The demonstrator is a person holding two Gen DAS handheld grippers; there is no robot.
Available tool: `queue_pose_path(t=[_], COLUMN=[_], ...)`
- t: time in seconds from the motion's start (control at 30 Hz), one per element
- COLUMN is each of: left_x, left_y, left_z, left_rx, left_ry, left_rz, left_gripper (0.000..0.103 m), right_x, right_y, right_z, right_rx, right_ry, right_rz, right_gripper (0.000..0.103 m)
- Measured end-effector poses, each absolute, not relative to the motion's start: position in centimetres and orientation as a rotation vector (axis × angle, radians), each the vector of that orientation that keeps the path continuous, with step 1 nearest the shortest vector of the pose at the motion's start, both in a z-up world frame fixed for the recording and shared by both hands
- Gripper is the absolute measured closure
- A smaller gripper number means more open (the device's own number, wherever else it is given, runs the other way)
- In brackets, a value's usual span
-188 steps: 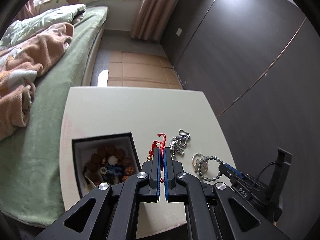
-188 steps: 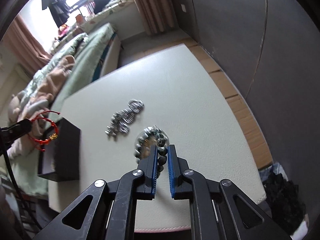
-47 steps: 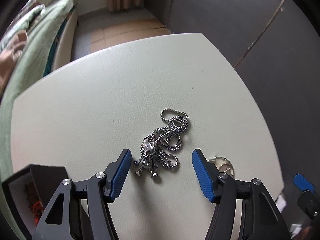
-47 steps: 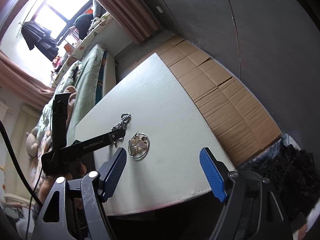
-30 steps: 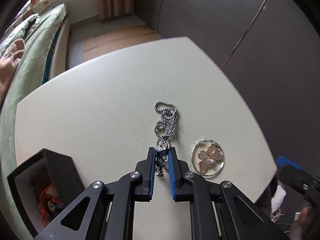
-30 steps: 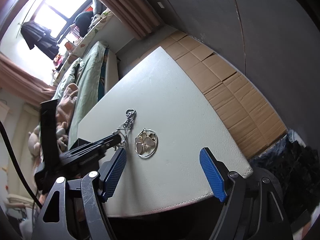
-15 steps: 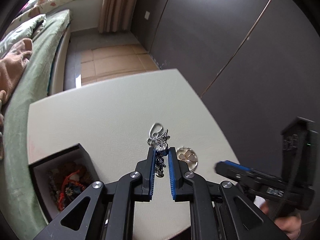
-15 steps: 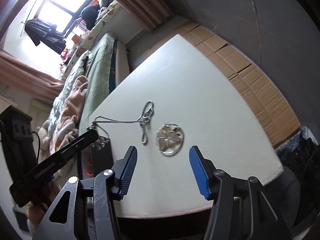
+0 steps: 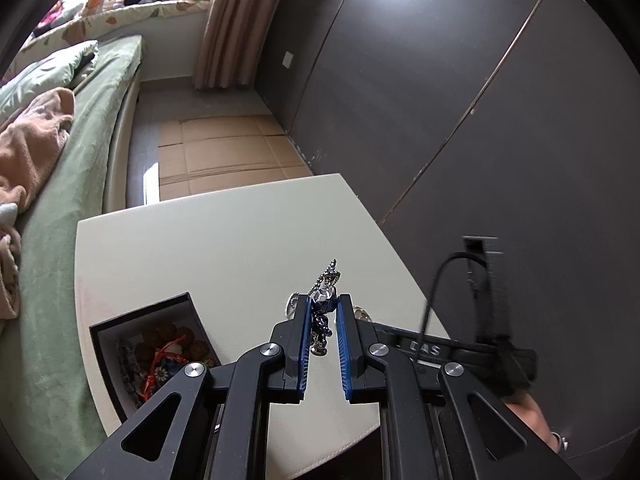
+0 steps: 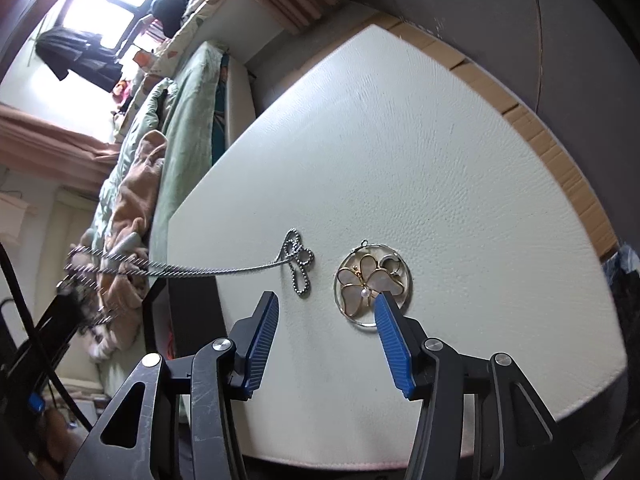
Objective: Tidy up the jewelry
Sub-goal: 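Lift the silver chain with the left tool while the right tool grasps the butterfly pendant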
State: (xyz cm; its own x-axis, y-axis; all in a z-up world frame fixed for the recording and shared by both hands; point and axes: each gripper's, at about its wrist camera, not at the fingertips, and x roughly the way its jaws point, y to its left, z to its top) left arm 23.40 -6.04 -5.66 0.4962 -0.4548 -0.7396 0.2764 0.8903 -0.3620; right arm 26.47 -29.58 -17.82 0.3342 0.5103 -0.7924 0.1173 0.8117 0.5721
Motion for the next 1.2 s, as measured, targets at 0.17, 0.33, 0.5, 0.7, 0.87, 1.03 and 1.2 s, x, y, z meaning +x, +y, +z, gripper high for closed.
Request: queue_pose_path(t=[0.17,0.33,0.5,0.7,0.87,1.03,1.2], left_x=[23.4,23.5,23.6,23.5,23.2,22.9,22.9], left_y=[-5.0,-4.4,-4.0,-3.5,-2.9,-2.8,-3.2], left_z=[-5.9,-6.3,-6.4,-6.3,-5.5,-3.5,-1.2], left_rx=[-0.220,-0.244,-0.257,-0.261,-0.275,-0.287,-0.267], left_ry=[0.954,0.963,0.962,0.960,0.940,0.904,0.866], left_rz=[-0.447,-0.442,-0.443,-0.448,-0.459,-0.484,-0.483], left_gripper=[0.090,0.090,0.090,0.090,0.090,0.090,0.090], right_x=[26.8,27.6,28.4,28.5,28.3,27.6,26.4], right_y=[-29.9,-29.5,-28.4,-26.1,-26.2,-27.8,-28.8], right_z=[-19.0,-18.6,-18.1,-17.6,-17.1,-16.8,-16.2], right_rx=[0.619,0.524,0.392,0.190,0.142,0.262,0.353], right_ry=[1.257,1.264,1.273,1.269,1.262,1.256,1.228], right_rz=[0.261,0.204,0.167,0.082,0.069,0.130,0.185], right_gripper=[0.051,0.051,0.051,0.060,0.071,0.071,0.071])
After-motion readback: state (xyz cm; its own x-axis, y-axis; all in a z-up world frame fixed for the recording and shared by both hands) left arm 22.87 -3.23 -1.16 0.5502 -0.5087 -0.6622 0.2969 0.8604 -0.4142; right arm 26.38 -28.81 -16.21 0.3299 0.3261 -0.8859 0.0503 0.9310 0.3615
